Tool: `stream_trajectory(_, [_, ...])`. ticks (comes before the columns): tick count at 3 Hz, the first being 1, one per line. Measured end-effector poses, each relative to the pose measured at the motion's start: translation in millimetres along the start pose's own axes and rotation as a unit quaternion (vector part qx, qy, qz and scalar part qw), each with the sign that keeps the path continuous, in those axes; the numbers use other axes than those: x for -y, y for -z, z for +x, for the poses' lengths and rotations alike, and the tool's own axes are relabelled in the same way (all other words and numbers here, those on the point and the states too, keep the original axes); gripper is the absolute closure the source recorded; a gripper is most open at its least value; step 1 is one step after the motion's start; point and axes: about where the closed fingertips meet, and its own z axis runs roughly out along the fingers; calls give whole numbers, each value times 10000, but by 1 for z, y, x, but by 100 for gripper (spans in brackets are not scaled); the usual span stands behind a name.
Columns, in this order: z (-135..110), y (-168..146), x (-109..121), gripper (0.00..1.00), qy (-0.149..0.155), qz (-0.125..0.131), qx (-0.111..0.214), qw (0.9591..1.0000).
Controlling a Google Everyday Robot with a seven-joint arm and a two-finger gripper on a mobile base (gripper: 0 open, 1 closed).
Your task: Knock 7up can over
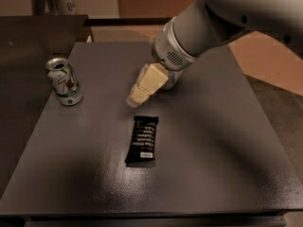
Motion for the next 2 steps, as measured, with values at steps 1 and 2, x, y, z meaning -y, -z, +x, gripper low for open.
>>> stream_trajectory(1, [-30, -33, -5, 0, -138, -160, 267, 9994])
stream_trajectory(2, [-53, -61, -15, 0, -133, -99, 407, 9990])
